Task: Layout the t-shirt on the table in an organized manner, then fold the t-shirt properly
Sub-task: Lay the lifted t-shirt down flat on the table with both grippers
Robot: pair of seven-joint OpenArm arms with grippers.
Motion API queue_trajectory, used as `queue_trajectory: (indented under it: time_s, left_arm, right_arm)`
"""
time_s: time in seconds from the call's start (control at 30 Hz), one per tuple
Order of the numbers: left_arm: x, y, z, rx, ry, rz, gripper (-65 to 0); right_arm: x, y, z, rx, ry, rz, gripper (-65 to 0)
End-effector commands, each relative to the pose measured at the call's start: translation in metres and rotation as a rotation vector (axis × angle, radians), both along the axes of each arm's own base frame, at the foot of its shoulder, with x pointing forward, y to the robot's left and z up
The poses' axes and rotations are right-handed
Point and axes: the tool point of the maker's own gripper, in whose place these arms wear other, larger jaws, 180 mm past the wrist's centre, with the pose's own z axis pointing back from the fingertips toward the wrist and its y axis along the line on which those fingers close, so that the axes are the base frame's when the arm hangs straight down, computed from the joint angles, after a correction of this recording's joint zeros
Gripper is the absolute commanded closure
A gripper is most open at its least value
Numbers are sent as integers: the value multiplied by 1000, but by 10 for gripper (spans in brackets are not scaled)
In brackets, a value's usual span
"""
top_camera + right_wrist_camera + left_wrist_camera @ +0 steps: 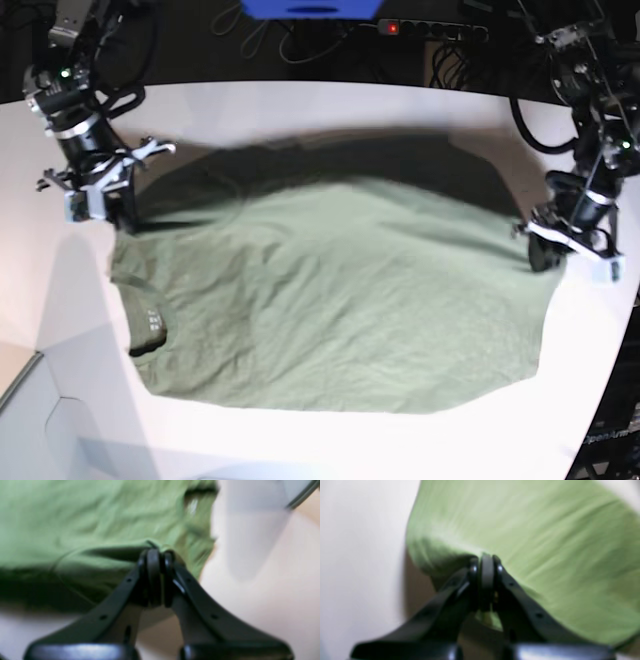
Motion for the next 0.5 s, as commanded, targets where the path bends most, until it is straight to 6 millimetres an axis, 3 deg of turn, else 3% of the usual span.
queue_trajectory:
  time_s: [0.0,0.13,0.3,0.47]
  left_arm:
    - [3,9,27,23,-80,21,-2]
    - [22,2,81,-49,-251,-4,-2]
    - [35,21,142,-121,-443,34,-2]
    - [53,19,219,-128,-659,16,-2]
  right_arm:
    - [10,-2,25,3,-100,-3,0]
    - [34,-22,69,-7,-274,-59,0]
    - [66,-43,132,-13,-473,-118,0]
    - [93,-36,208,33,-697,-122,0]
